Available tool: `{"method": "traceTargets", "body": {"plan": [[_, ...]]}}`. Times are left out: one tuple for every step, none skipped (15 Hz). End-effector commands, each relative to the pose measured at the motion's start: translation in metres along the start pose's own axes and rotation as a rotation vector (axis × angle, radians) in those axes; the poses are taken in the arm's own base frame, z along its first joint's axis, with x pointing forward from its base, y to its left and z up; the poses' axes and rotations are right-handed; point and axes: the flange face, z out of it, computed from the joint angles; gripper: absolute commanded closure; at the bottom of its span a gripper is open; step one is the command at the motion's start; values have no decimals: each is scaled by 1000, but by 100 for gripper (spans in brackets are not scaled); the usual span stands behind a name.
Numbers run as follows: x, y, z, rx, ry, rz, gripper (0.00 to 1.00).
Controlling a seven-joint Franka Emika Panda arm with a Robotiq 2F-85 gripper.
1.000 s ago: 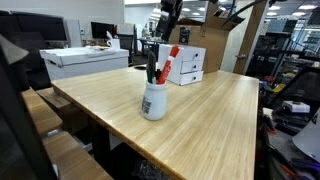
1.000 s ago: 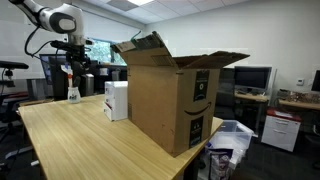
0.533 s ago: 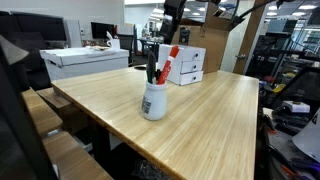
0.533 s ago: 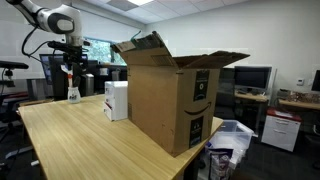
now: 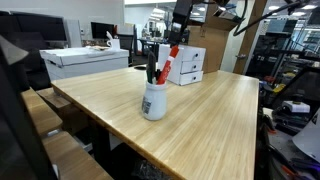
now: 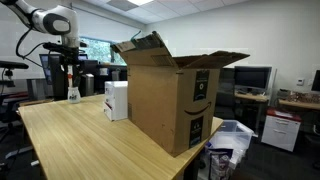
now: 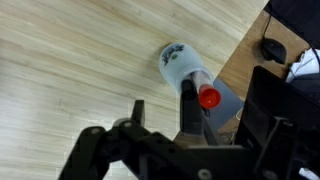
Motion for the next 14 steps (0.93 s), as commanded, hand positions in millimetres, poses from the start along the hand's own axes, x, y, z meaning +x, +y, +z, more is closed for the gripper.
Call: {"method": "traceTargets", "body": {"plan": [[-11, -3, 3, -24, -15, 10, 0], [-12, -4, 4, -22, -20, 9, 0], [-12, -5, 5, -20, -25, 7, 0], [-13, -5, 7, -19, -29, 5, 0], [-14, -6, 8, -19, -33, 3, 0], [-14, -7, 9, -19, -35, 3, 0], [-14, -7, 10, -19, -38, 2, 0], [-14, -7, 10, -18, -39, 2, 0], [-15, -7, 10, -19, -40, 2, 0], [-15, -7, 11, -20, -41, 1, 0], [-15, -7, 11, -20, -42, 2, 0], [-16, -7, 12, -20, -43, 1, 0], [-16, -7, 12, -20, -45, 1, 0], [-16, -7, 12, -20, -44, 2, 0]]}}
